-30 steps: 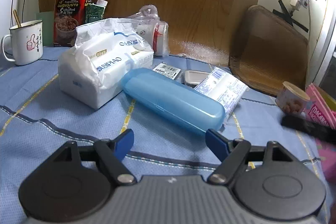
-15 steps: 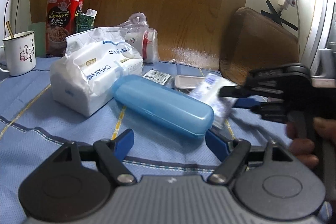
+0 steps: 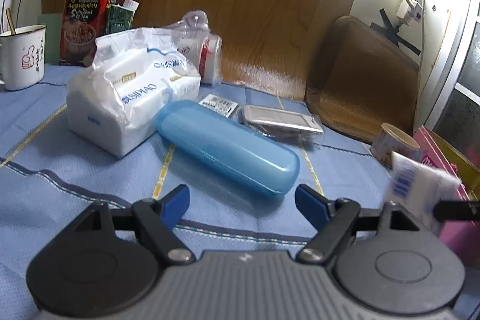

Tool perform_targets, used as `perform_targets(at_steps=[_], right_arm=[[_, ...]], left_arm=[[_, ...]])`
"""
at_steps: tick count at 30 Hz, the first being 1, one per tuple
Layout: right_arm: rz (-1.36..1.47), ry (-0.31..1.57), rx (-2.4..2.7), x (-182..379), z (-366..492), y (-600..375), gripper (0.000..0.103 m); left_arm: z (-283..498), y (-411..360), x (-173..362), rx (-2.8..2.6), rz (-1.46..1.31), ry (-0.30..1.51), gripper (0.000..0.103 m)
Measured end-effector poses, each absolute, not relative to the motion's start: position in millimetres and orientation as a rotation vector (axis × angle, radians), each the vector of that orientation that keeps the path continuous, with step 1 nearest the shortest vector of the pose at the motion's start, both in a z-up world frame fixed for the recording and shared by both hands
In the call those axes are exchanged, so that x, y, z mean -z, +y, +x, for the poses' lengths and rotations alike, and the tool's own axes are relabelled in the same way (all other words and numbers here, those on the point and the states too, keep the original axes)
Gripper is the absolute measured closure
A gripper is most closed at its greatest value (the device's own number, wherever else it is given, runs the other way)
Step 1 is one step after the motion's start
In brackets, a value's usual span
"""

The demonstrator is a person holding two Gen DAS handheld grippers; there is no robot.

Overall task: Organize soft objects
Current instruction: 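Withdraw the right gripper from the tin toward the table, then grasp the white wrapped packet on the table with the left gripper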

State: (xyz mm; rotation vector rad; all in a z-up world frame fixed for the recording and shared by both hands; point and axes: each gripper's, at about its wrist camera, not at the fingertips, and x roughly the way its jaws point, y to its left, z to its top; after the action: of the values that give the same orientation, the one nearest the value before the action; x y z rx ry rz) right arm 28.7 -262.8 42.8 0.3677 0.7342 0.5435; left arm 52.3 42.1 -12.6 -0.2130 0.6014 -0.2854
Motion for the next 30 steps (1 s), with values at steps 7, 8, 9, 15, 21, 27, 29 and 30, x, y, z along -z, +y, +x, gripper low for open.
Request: perform_targets(at_steps=[7, 8, 9, 15, 21, 27, 29, 30], right_arm=[[0.282, 0.618, -0.336, -31.0, 16.3, -255.1, 0.048], [0.276, 0.596, -0.342, -30.6, 11.5, -253.3, 0.048], [0.256, 0.577, -0.354, -30.0, 5.6, -250.7, 0.047], [0.025, 0.535, -0.393, -19.0, -23.0, -226.9, 0.033], [-0.096, 0.585, -0.366, 6.7, -15.4, -215.1, 0.03], [-0.138, 0.549, -0.361, 15.3, -10.1, -209.7, 0.053], [-0.123, 0.52, -0.364, 11.2, -17.2, -215.4, 0.054], [-0.113, 0.493, -0.359, 6.6, -21.9, -217.4, 0.054]], left_arm=[[39.0, 32.7, 9.1, 0.311, -0.187, 0.619, 0.023], [37.1, 31.2, 8.7, 0.329, -0.196, 0.629, 0.023], [35.5, 28.7, 7.9, 0.347, -0.199, 0.638, 0.023], [32.8, -5.2, -3.3, 0.469, -0.157, 0.642, 0.023], [48.3, -55.9, 5.7, 0.555, -0.05, 0.714, 0.038], [27.7, -80.7, 0.0, 0.593, 0.04, 0.686, 0.056], [20.6, -81.3, -11.0, 0.599, 0.038, 0.654, 0.057], [17.8, -81.7, -18.9, 0.605, 0.031, 0.635, 0.057]])
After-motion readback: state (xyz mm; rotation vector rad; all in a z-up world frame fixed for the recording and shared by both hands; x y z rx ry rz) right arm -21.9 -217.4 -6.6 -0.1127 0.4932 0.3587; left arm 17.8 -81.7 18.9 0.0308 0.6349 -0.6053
